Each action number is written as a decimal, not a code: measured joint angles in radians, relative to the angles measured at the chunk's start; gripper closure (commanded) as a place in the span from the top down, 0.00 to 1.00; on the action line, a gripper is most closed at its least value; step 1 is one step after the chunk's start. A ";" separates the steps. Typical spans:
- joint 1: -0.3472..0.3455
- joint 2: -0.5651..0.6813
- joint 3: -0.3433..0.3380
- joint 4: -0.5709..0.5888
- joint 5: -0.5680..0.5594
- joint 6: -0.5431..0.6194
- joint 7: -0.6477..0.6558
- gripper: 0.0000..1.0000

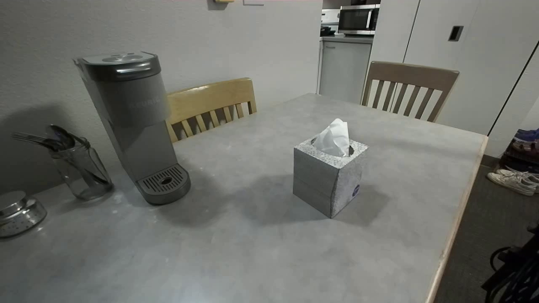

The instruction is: Remove a piece of tissue paper from the box.

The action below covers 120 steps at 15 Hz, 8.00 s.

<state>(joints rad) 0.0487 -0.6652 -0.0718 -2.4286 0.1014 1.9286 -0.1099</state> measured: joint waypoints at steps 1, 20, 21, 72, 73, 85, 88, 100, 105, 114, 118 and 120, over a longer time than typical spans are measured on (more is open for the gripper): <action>0.000 0.000 0.000 0.000 0.000 0.000 0.000 1.00; 0.000 0.030 -0.003 0.034 -0.008 0.018 -0.044 1.00; 0.000 0.045 -0.005 0.045 -0.008 0.028 -0.054 1.00; -0.010 0.622 0.036 0.319 0.119 0.071 -0.089 1.00; -0.014 0.640 0.034 0.319 0.120 0.073 -0.091 1.00; -0.070 0.824 0.029 0.341 0.352 0.087 -0.247 1.00; -0.079 0.863 0.029 0.353 0.346 0.084 -0.249 1.00; -0.110 0.949 0.031 0.434 0.331 0.073 -0.245 1.00; -0.115 0.991 0.041 0.469 0.335 0.070 -0.245 0.95; -0.121 1.046 0.068 0.520 0.335 0.058 -0.246 0.26; -0.121 1.052 0.071 0.532 0.335 0.047 -0.246 0.02; -0.121 1.054 0.073 0.537 0.335 0.039 -0.246 0.00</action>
<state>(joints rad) -0.0726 0.3889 0.0007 -1.8918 0.4367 1.9671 -0.3555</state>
